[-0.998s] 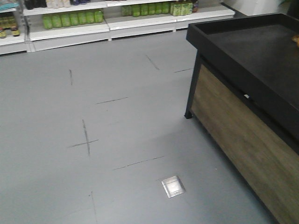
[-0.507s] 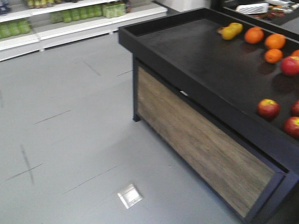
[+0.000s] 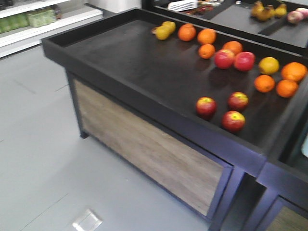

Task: Pick three apples into basket with both arms
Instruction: 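Turn the base to face the table holding the light-blue basket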

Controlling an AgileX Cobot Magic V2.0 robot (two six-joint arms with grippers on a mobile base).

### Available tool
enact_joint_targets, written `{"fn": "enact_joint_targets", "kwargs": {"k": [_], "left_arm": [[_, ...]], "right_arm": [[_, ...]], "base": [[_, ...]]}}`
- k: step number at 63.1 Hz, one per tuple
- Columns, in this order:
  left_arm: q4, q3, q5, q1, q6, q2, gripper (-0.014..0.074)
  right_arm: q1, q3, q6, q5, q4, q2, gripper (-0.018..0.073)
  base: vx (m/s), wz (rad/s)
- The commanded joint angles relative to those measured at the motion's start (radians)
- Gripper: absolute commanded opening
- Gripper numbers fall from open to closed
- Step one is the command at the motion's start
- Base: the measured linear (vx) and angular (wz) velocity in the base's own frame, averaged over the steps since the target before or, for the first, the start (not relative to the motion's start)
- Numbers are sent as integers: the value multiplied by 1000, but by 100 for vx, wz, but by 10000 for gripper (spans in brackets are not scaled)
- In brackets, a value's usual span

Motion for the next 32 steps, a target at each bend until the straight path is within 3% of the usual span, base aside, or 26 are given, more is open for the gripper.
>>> {"fn": "enact_joint_targets", "kwargs": {"k": [1,32], "left_arm": [[-1,6,-78,-2,-9,-16,-6],[-1,6,-78,-2,-9,-16,-6]], "right_arm": [[-5,14,-4,-77,-11,-13,-9],[-5,14,-4,-77,-11,-13,-9]], "base": [[11,-52],[10,-47]]}}
